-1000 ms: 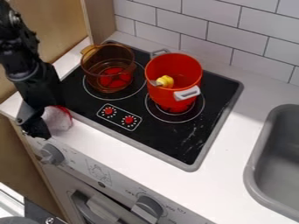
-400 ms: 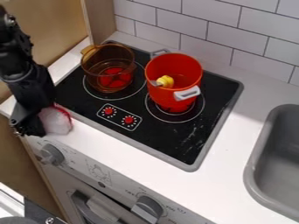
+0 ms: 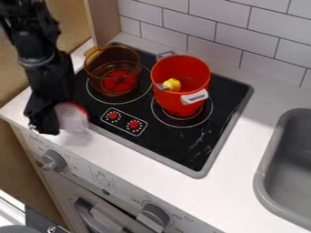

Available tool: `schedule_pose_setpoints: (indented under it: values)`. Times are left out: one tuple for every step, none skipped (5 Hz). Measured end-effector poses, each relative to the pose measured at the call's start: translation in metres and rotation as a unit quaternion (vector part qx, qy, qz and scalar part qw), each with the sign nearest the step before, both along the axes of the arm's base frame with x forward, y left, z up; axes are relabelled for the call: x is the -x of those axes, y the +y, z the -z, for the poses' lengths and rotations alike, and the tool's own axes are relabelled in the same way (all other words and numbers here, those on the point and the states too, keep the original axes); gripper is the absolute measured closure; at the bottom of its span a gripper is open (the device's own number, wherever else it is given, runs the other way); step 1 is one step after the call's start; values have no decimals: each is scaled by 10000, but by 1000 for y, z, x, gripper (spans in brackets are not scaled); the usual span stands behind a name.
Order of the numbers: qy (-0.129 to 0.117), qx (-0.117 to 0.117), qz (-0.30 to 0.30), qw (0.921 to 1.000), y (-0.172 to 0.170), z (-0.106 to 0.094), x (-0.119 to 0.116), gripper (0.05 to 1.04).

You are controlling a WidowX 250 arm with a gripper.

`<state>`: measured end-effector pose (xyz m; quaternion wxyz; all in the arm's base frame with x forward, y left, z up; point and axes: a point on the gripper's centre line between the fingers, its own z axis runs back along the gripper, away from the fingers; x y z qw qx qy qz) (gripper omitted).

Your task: Put the red-and-white object between the burners and the sink

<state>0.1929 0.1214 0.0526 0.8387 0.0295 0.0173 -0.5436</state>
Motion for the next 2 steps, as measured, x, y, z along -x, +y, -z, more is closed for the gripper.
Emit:
schedule_pose_setpoints:
  values:
    - [214,-5,-216,9995,-15,-12,2,484]
    - [300,1,-444,9986,-36,-19,0,484]
